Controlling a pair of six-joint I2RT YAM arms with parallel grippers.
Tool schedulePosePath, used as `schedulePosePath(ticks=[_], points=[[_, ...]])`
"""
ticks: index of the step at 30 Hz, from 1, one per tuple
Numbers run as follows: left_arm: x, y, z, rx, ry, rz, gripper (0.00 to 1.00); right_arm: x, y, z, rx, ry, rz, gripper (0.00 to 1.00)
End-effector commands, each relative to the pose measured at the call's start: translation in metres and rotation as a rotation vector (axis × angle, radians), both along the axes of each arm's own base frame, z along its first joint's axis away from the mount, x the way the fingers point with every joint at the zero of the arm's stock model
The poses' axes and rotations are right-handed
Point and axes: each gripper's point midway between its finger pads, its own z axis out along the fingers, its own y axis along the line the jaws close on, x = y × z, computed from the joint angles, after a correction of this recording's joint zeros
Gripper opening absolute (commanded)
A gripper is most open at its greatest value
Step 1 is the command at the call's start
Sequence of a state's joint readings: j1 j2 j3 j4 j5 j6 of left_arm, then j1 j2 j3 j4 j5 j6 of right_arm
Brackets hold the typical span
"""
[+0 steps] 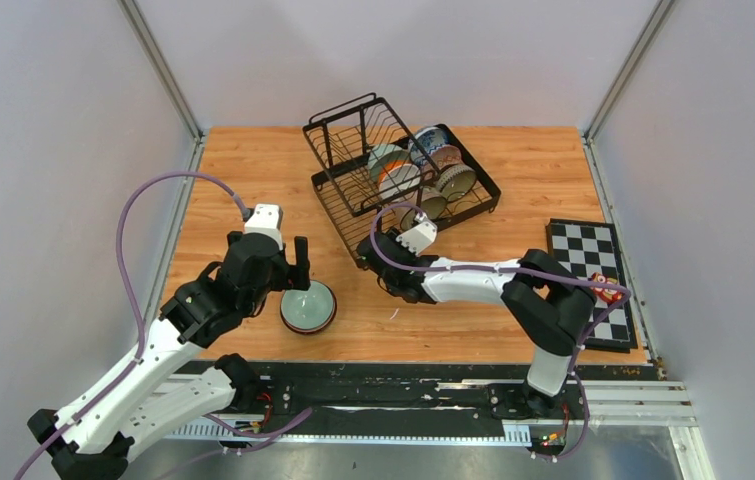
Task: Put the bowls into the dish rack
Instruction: Adjust the dish rack at the center of the board.
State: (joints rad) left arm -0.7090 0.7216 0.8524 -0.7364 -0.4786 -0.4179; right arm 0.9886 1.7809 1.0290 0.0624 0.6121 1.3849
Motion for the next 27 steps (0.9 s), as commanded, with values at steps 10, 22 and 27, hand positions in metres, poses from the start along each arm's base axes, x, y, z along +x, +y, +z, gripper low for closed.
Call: schedulePosePath(ticks=[10, 22, 27], points=[[0.000, 0.006, -0.003, 0.018, -0.002, 0.014, 1.00, -0.049, -0.085, -0.058, -0.410, 0.149, 0.061, 0.23], [0.002, -0.002, -0.004, 0.003, 0.021, 0.007, 1.00, -0.090, -0.134, -0.074, -0.514, 0.278, 0.290, 0.03], [0.008, -0.014, -0.012, -0.028, 0.051, 0.006, 1.00, -0.110, -0.159, -0.075, -0.530, 0.338, 0.360, 0.03]])
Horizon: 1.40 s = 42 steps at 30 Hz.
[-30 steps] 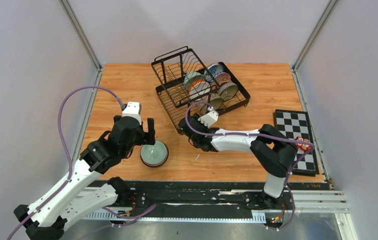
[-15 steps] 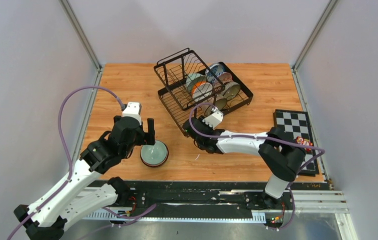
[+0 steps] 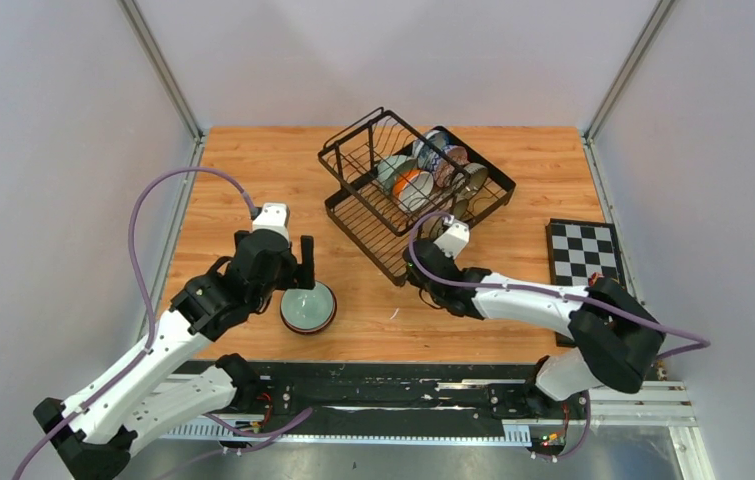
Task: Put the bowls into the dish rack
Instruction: Adjust the dish rack at the center of the board.
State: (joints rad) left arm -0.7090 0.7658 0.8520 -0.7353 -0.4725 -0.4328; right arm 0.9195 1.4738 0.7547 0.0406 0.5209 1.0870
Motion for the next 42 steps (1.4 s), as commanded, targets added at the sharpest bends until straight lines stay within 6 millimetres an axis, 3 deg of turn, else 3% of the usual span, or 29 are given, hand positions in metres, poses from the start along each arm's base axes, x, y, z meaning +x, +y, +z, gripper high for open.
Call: schedulePosePath(ticks=[1, 6, 13, 21, 27, 37, 42], points=[[0.007, -0.014, -0.005, -0.050, 0.022, 0.001, 1.00, -0.079, -0.085, -0.077, -0.364, 0.332, 0.168, 0.03], [0.022, -0.031, -0.018, -0.057, 0.049, 0.002, 1.00, -0.095, -0.110, -0.070, -0.360, 0.348, 0.173, 0.03], [0.059, -0.052, -0.030, -0.049, 0.048, 0.000, 1.00, -0.116, -0.142, -0.059, -0.329, 0.346, 0.133, 0.03], [0.097, -0.081, -0.054, -0.019, 0.095, -0.063, 1.00, -0.131, -0.153, -0.053, -0.214, 0.287, 0.113, 0.03], [0.108, -0.103, -0.078, -0.032, 0.152, -0.110, 0.97, -0.136, -0.154, -0.052, -0.167, 0.272, 0.112, 0.03], [0.112, -0.121, -0.116, -0.039, 0.242, -0.145, 0.77, -0.138, -0.156, -0.054, -0.161, 0.269, 0.116, 0.03], [0.113, -0.121, -0.127, -0.047, 0.270, -0.142, 0.59, -0.138, -0.155, -0.054, -0.149, 0.265, 0.113, 0.03]])
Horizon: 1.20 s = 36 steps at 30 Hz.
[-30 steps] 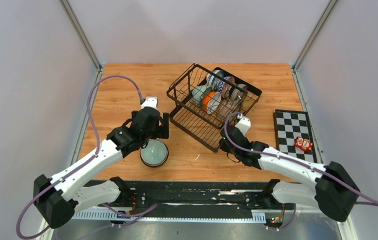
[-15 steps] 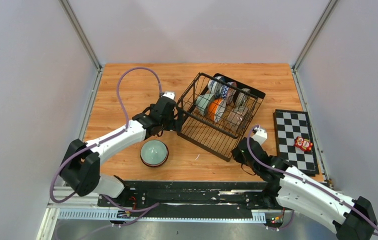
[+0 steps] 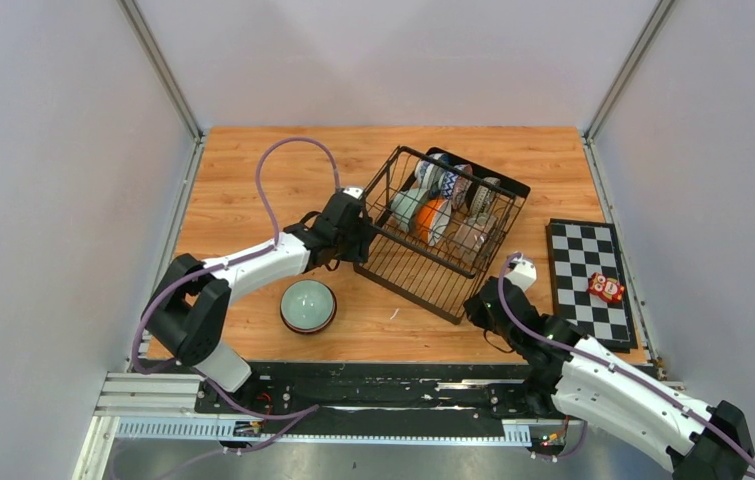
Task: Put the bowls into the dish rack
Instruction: Adjust the dish rack at the center of the board.
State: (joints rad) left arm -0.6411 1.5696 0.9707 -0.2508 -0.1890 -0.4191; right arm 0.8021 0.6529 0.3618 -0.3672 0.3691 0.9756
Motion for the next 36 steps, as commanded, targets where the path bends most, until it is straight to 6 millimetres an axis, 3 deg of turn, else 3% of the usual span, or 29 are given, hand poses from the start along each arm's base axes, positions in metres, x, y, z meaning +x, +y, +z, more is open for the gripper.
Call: schedulePosePath(ticks=[1, 15, 23, 36], points=[[0.010, -0.004, -0.002, -0.032, 0.002, 0.016, 0.54, -0.045, -0.029, -0.051, -0.152, 0.215, 0.055, 0.03], [0.013, 0.000, -0.021, -0.090, 0.052, 0.028, 0.00, -0.038, -0.022, -0.049, -0.148, 0.219, 0.058, 0.03], [0.017, 0.016, -0.022, -0.138, 0.048, 0.079, 0.00, -0.024, -0.009, -0.047, -0.147, 0.209, 0.080, 0.03], [0.021, 0.048, -0.026, -0.162, 0.044, 0.173, 0.00, 0.023, 0.006, -0.044, -0.167, 0.202, 0.159, 0.03]])
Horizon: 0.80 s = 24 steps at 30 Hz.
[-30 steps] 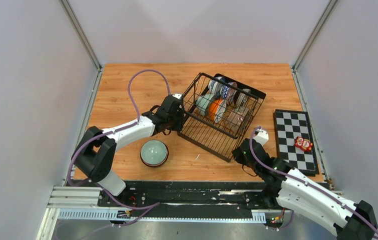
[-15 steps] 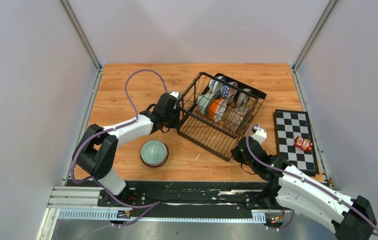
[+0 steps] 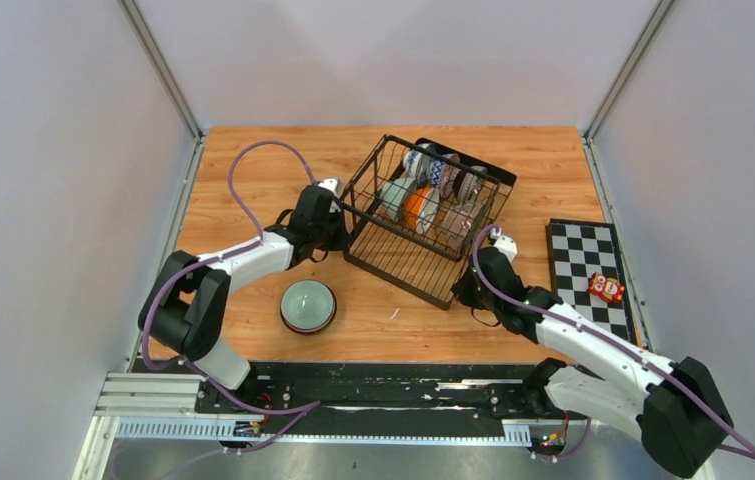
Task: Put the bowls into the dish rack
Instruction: Adjust the dish rack at the center of the board.
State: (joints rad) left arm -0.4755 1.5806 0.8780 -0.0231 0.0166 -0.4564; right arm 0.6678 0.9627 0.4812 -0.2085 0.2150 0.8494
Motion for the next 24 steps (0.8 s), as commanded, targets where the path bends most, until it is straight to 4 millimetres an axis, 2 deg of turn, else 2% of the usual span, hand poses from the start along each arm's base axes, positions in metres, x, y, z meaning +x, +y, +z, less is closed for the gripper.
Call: schedulePosePath(ticks=[1, 5, 13, 16, 20, 24], points=[[-0.009, 0.036, -0.021, 0.049, 0.072, 0.128, 0.00, -0.010, -0.013, -0.042, -0.139, 0.132, 0.107, 0.03], [-0.009, 0.044, -0.016, 0.051, 0.056, 0.163, 0.00, 0.011, -0.007, -0.038, -0.156, 0.119, 0.146, 0.03], [-0.016, 0.058, -0.009, 0.038, 0.032, 0.220, 0.00, 0.048, -0.008, -0.050, -0.181, 0.180, 0.181, 0.03], [-0.021, 0.061, -0.010, 0.041, 0.033, 0.222, 0.00, 0.057, -0.002, -0.053, -0.158, 0.201, 0.209, 0.03], [-0.025, 0.060, -0.013, 0.038, 0.046, 0.202, 0.00, 0.067, -0.005, -0.056, -0.148, 0.225, 0.195, 0.03], [-0.028, 0.050, -0.017, 0.006, 0.063, 0.155, 0.00, 0.075, -0.017, -0.060, -0.140, 0.236, 0.137, 0.03]])
